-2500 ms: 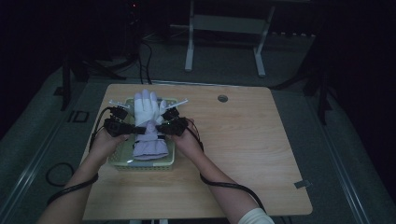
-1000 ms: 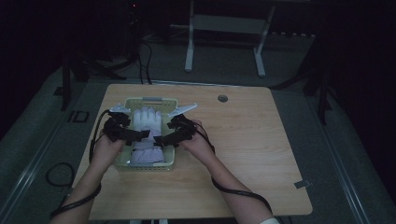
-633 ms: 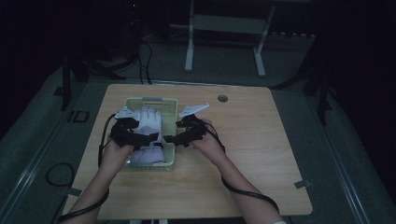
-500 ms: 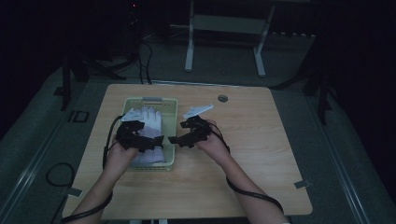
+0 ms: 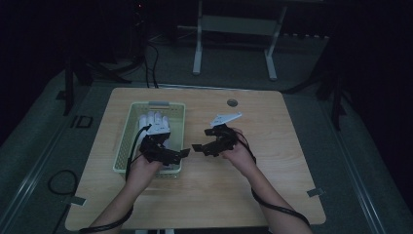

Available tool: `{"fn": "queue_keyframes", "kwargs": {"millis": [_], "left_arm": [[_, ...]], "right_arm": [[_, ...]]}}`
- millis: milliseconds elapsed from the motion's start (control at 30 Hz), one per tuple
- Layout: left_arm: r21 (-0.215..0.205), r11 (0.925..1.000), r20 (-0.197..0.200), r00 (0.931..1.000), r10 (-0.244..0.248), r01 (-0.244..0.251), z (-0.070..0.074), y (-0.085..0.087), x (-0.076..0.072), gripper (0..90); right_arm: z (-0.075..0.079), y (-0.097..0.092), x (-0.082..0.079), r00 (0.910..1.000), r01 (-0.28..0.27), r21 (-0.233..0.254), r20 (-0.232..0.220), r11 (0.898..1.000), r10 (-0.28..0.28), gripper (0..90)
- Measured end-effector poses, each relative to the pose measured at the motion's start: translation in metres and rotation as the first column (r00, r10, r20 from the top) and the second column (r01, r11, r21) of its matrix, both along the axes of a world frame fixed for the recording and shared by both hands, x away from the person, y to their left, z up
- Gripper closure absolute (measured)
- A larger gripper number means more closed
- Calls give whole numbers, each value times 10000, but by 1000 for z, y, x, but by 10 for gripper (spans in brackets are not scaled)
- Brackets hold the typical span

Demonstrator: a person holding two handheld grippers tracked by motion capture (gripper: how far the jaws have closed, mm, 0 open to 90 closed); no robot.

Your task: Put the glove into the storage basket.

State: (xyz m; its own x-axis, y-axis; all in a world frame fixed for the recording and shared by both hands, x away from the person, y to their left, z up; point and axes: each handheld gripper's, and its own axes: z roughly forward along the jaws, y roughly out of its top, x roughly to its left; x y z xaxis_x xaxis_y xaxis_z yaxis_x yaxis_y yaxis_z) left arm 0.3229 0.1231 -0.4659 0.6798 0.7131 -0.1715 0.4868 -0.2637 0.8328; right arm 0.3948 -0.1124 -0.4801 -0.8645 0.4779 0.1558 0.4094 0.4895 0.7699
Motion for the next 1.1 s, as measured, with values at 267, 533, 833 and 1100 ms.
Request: {"fn": "queue_keyframes", "kwargs": {"millis": [267, 533, 833, 1100], "left_arm": [[-351, 9927, -43, 9933, -1153, 1150, -5, -44, -6, 17], [-805, 9774, 17, 9806, -1961, 1956, -14, -74, -9, 17], [-782, 9601, 24, 9631, -2692, 2686, -39, -103, -19, 17], [-289, 9491, -265, 9490, -3143, 3135, -69, -119, -28, 17]], "right_arm": [[-4, -43, -10, 9993, 347, -149, 173, 9993, -345, 144], [-13, -78, -23, 9986, 385, -264, 375, 9989, -375, 140], [-31, -112, -34, 9973, 685, -423, 303, 9968, -672, 131], [-46, -134, -45, 9978, 580, -520, 351, 9970, -563, 122]]}}
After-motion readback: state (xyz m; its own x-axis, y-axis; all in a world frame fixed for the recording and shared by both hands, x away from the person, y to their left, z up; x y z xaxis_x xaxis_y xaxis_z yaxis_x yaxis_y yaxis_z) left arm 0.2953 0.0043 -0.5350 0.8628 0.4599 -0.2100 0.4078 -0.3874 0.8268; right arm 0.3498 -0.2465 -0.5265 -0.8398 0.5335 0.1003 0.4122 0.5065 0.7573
